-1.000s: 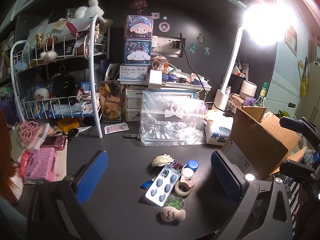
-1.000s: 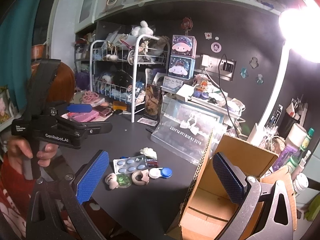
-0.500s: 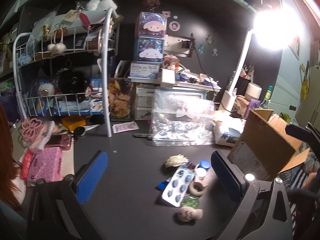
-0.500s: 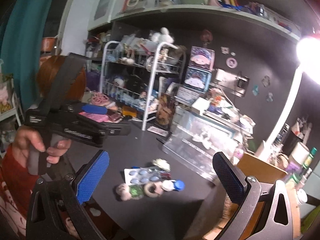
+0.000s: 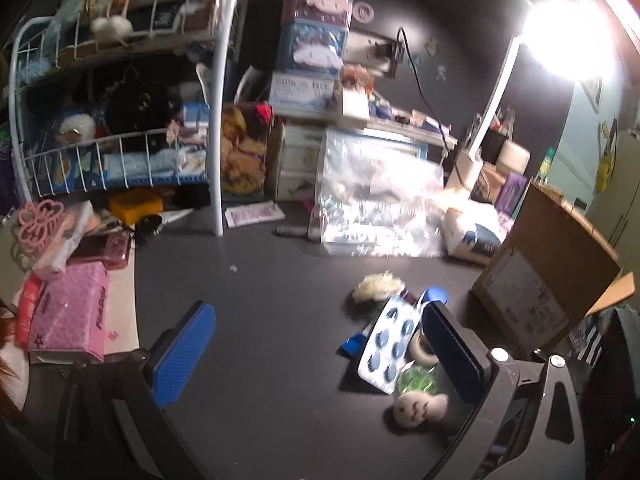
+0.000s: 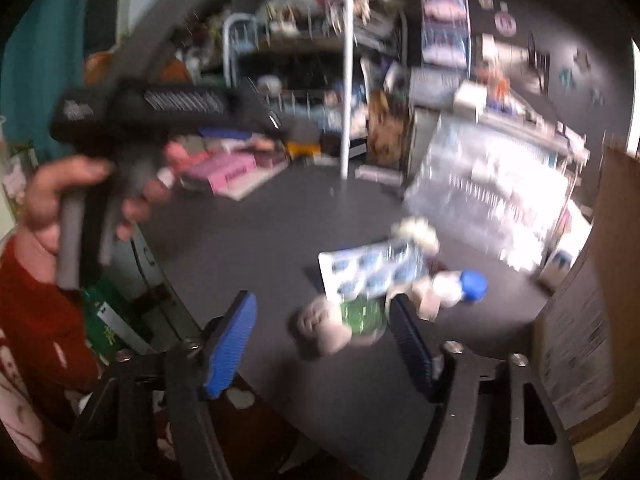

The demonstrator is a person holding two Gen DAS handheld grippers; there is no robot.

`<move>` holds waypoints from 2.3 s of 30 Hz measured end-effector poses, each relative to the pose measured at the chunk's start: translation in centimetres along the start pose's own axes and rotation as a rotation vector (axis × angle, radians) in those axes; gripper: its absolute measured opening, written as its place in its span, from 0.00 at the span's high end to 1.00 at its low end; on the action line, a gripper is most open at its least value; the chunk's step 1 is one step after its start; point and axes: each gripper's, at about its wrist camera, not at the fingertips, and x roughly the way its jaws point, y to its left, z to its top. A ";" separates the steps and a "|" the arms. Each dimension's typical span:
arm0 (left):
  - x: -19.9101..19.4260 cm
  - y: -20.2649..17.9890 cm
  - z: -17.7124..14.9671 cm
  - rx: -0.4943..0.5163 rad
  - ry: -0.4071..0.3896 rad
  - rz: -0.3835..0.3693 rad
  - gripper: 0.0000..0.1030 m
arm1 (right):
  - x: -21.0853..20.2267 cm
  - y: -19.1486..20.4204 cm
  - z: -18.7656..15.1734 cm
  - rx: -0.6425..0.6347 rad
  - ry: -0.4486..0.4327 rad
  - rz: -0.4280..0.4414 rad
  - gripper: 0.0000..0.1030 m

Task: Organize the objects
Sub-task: 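Grasp the white plush toy with the right gripper, then carry the plush toy into the cardboard box and open the right gripper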

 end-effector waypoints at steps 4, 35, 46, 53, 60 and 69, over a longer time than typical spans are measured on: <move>0.8 -0.8 -1.0 0.082 0.043 0.051 0.00 | 1.7 -0.9 -1.2 0.037 0.060 0.001 0.46; 0.5 -1.3 -3.4 0.098 0.267 -0.317 0.20 | 3.8 0.6 0.3 -0.022 0.049 0.105 0.86; -4.2 -7.0 4.8 0.206 0.231 -0.494 0.58 | -4.1 0.4 6.4 -0.103 -0.129 0.074 0.86; -4.4 -14.7 11.6 0.337 0.221 -0.531 0.62 | -10.1 -4.1 9.6 -0.062 -0.158 -0.020 0.86; 0.8 -22.1 16.0 0.399 0.317 -0.578 0.62 | -13.6 -12.0 10.8 0.041 -0.062 -0.119 0.86; 7.8 -26.8 15.6 0.382 0.505 -0.604 0.63 | -12.2 -19.4 8.9 0.184 0.198 -0.134 0.85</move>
